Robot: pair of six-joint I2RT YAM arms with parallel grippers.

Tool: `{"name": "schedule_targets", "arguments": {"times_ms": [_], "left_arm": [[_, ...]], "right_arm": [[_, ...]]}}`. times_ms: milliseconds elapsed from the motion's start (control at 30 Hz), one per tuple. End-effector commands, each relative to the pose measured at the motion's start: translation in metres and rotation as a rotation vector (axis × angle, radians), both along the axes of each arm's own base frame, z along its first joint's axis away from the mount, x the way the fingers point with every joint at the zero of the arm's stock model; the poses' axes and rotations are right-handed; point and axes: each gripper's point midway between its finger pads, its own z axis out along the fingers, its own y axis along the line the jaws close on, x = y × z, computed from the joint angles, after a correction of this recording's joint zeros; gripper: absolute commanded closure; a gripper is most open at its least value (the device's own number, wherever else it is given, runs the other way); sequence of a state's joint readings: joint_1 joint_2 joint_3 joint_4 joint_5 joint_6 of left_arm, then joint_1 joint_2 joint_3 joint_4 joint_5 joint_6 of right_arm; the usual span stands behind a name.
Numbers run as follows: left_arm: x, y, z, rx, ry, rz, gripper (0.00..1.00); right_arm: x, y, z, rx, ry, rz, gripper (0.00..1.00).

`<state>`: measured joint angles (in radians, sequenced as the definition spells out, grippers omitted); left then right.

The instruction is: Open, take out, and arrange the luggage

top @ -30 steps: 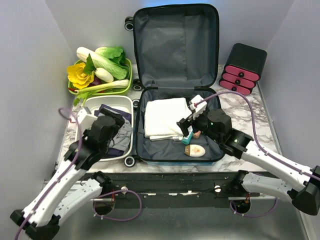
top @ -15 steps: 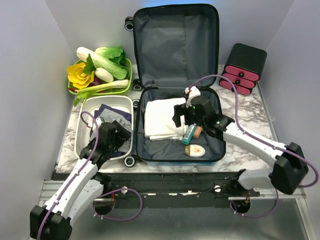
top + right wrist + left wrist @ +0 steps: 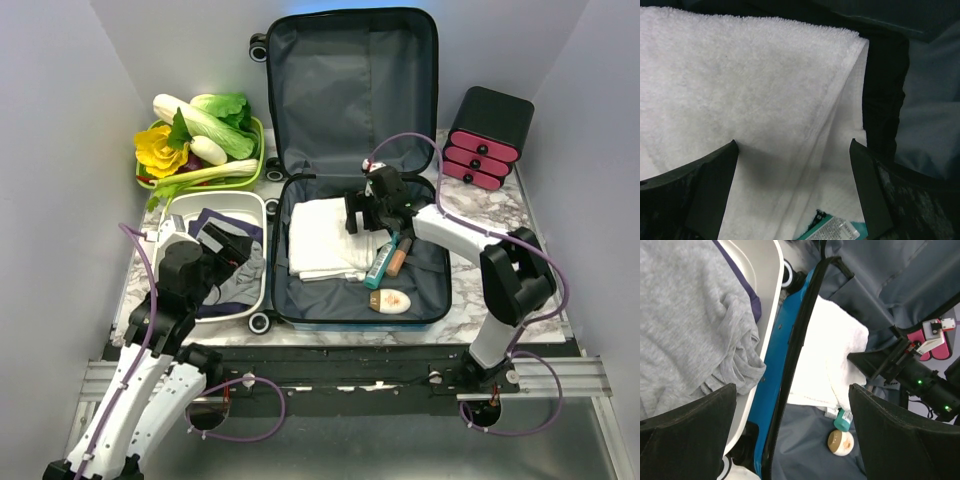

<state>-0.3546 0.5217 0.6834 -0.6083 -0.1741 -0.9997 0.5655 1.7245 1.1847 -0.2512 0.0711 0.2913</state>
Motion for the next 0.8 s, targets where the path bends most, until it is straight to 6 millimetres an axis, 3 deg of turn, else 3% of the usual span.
{"name": "schedule_targets", "arguments": {"times_ms": [0,67,233,367,567,700,767], "left_arm": [[0.003,0.019,0.006,0.091,0.019,0.069,0.01],[0.008,0.021,0.011,0.109,0.031,0.086,0.01],[0.019,0.018,0.017,0.117,0.029,0.086,0.01],[0.026,0.015,0.020,0.116,0.026,0.086,0.01],[0.030,0.014,0.021,0.119,0.021,0.083,0.01],[0.031,0.011,0.018,0.112,0.027,0.075,0.01],[0.033,0.010,0.018,0.111,0.024,0.069,0.01]], "right_arm": [[0.011,-0.005,-0.014,-0.064,0.030,0.074,0.00],[0.008,-0.009,-0.021,-0.064,0.075,0.073,0.00],[-0.010,0.005,-0.034,-0.015,0.160,0.175,0.00],[-0.026,0.028,-0.036,0.078,0.219,0.308,0.01],[-0.026,0.045,-0.021,0.171,0.224,0.330,0.20],[-0.021,0.047,-0.006,0.197,0.177,0.311,0.65],[-0.023,0.049,-0.001,0.219,0.163,0.318,0.76]]}}
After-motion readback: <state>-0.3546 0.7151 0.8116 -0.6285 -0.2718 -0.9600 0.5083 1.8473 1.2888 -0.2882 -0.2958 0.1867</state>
